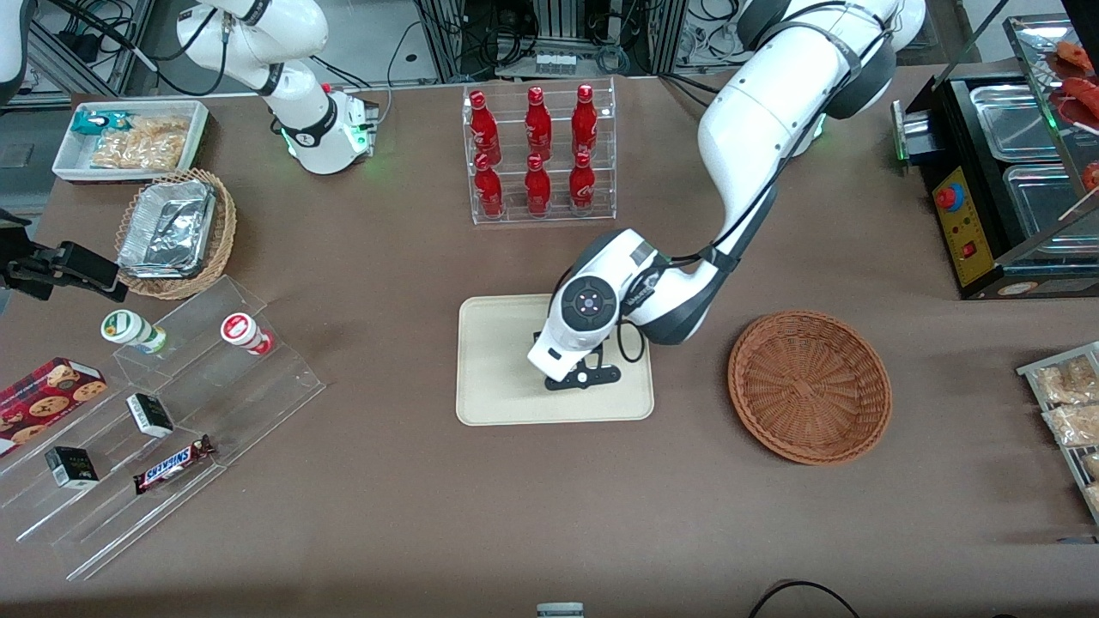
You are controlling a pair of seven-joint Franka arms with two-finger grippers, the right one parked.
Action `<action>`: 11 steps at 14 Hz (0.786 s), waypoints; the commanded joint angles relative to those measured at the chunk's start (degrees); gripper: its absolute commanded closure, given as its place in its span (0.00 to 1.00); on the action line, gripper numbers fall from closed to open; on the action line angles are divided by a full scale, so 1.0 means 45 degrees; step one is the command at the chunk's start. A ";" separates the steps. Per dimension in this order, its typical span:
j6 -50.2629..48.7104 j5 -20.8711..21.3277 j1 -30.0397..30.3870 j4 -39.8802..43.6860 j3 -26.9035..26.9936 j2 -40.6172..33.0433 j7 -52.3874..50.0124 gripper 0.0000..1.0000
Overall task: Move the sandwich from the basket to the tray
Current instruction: 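Lower the sandwich onto the tray and open the left gripper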
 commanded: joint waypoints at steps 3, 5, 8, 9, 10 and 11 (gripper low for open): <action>0.0671 0.0679 -0.0415 0.0676 0.0173 0.0591 -0.0652 0.01; 0.0749 0.1501 -0.0415 0.0695 0.0154 0.0650 -0.0672 0.00; 0.0692 0.1601 -0.0298 0.0871 0.0193 0.0243 -0.0574 0.00; 0.0517 0.1795 -0.0259 0.0852 0.0212 -0.0030 -0.0574 0.00; 0.0148 0.1990 -0.0259 0.0851 0.0444 -0.0400 -0.0632 0.00; -0.0069 0.2011 -0.0259 0.0851 0.0621 -0.0675 -0.0710 0.00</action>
